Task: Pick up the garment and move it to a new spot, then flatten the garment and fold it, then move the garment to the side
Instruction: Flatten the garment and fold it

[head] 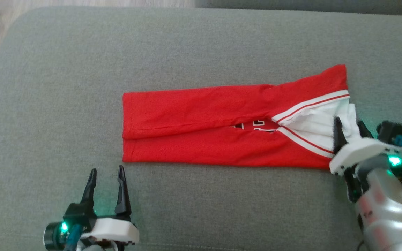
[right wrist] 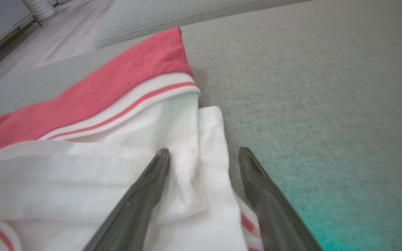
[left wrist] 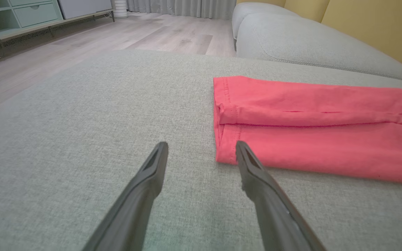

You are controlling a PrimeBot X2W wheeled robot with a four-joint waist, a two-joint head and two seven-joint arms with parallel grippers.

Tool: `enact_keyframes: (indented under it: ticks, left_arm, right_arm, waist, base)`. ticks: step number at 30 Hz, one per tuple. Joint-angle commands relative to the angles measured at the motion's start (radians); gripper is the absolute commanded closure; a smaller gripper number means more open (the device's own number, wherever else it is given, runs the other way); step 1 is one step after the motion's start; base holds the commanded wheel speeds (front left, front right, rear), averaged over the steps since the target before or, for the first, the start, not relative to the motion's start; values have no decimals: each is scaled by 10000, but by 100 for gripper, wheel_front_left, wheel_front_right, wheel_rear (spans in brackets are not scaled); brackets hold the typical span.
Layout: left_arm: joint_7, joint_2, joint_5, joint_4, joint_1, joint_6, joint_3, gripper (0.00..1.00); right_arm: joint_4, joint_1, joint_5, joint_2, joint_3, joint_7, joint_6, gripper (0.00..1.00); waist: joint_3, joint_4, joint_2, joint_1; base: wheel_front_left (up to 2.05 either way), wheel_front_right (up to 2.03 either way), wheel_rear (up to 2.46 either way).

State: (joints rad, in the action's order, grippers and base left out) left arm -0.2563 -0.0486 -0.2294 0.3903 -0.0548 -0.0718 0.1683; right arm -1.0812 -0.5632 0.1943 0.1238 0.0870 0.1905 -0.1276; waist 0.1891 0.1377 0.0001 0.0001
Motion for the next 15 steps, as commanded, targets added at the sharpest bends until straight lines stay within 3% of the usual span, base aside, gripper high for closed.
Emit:
enact_keyframes:
  ticks: [1,6,7,9,15]
  left_arm:
    - [-55,-17,-34,-284,-393,-55,-248,0]
    - [-55,-17,-36,-319,-485,-66,-174,0]
    - [-55,-17,-48,-316,-495,-68,-148,0]
    - [-55,-17,-90,-297,-518,-73,-102,0]
    - [-55,-17,-112,-222,-522,-18,-34,0]
  right_arm:
    - [-20,-226,206,-170,-447,-18,-31,0]
    - [-286,-131,1090,-373,-1263,-293,-31,0]
    - [-312,-94,1258,-386,-1446,-395,-31,9]
    - [-353,-27,1586,-330,-1669,-500,-31,100]
    - [-278,131,2403,116,-1874,1,-31,100]
  waist:
    - [96,45,-1,-1]
    - [152,2,-1,-1]
    - [150,-22,-1,-1]
    - [140,-76,-1,-1]
    - [-1,-327,-1,-1]
  base:
    - [0,0,0]
    - [0,0,0]
    - [0,0,0]
    - [0,0,0]
    - [0,0,0]
